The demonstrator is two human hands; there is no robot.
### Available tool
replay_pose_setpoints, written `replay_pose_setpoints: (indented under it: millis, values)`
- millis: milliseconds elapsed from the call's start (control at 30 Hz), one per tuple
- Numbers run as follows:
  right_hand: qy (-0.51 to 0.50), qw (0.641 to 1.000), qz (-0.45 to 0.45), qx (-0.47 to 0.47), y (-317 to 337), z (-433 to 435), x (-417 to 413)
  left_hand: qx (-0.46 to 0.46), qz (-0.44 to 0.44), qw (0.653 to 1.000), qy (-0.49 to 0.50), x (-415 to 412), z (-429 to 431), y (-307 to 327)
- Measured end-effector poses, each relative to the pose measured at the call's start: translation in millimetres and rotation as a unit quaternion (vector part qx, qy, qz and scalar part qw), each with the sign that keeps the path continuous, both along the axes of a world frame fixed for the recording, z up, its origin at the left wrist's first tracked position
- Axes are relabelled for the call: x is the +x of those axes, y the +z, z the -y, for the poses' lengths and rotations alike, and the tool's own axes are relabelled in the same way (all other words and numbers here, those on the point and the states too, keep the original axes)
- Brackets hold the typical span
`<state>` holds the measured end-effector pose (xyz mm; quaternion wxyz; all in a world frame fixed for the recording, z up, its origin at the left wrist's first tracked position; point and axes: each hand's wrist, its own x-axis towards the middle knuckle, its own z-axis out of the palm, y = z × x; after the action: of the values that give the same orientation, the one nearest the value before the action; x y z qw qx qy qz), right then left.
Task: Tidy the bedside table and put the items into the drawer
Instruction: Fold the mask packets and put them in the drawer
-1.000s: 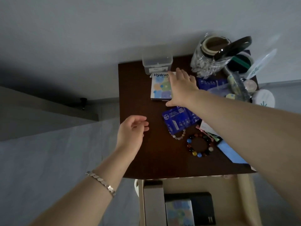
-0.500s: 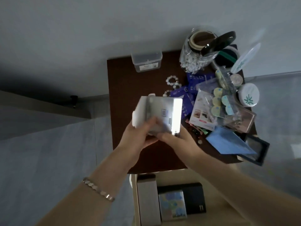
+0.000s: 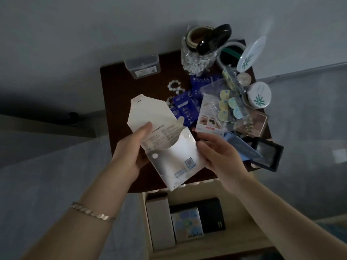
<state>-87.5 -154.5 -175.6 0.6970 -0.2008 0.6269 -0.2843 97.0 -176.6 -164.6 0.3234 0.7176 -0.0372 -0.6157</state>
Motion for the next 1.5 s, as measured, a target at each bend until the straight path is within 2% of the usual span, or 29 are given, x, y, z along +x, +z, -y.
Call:
replay_pose_setpoints:
  millis: [100,233,267,367,500,633,733,800,867,933,967,1033,1100,1167,1233,1300,1367,1500]
  values:
    - [0.041,0.998,0.035,-0.013,7.6,-2.4,-6.0,0.035,-0.041,0.998,0.037,-5.5,1.2,0.2]
    - [0.077,0.994,0.002,-0.08,15.6,-7.2,-10.4,0.039,-0.028,0.995,0.088,-16.8,0.2,-2.2]
    - [0.07,0.993,-0.004,-0.091,17.7,-8.0,-12.2,0.013,0.007,0.997,0.079,-18.7,-1.2,-5.0]
    - [0.07,0.989,-0.038,-0.123,24.4,-8.5,-14.9,-0.087,0.127,0.988,-0.034,-20.4,-7.1,-2.3]
    - [0.083,0.984,-0.058,-0.15,26.7,-10.8,-17.7,-0.132,0.127,0.979,-0.087,-23.3,-11.6,4.1]
    - [0.068,0.985,-0.061,-0.146,29.4,-12.1,-16.2,-0.169,0.196,0.964,-0.063,-23.0,-16.3,1.0]
    - [0.058,0.987,-0.06,-0.137,29.5,-12.9,-16.5,-0.193,0.226,0.949,-0.11,-25.5,-16.7,2.5]
    - [0.06,0.986,-0.056,-0.144,29.1,-13.3,-16.6,-0.16,0.181,0.966,-0.089,-27.2,-15.0,4.8]
    - [0.062,0.984,-0.046,-0.159,28.2,-14.2,-16.7,-0.09,0.053,0.995,0.0,-30.3,-12.1,10.6]
    - [0.076,0.98,-0.04,-0.18,27.0,-14.6,-15.5,-0.036,-0.075,0.995,0.063,-30.2,-11.2,16.4]
    - [0.092,0.976,-0.043,-0.192,27.3,-15.2,-14.0,-0.02,-0.106,0.992,0.061,-30.2,-12.0,19.0]
    - [0.138,0.965,-0.059,-0.213,29.8,-14.6,-9.6,-0.016,-0.086,0.996,0.007,-31.0,-13.9,19.2]
    - [0.223,0.939,-0.122,-0.231,36.1,-5.8,-8.4,-0.022,-0.037,0.999,-0.009,-31.1,-14.6,17.6]
    - [0.305,0.888,-0.241,-0.247,39.8,15.7,-13.8,-0.031,0.011,0.999,0.008,-25.4,-15.1,15.0]
    - [0.282,0.852,-0.369,-0.241,35.1,45.4,-26.4,-0.053,0.071,0.996,-0.005,-22.4,-16.1,14.4]
    - [0.232,0.835,-0.464,-0.183,21.3,75.8,-35.6,-0.095,0.126,0.987,-0.036,-19.8,-19.4,13.6]
    - [0.263,0.8,-0.528,-0.111,3.3,96.7,-38.7,-0.124,0.17,0.975,-0.072,-18.8,-22.4,13.9]
    - [0.364,0.728,-0.58,-0.027,-24.3,109.6,-32.0,-0.152,0.197,0.962,-0.115,-13.6,-32.1,11.3]
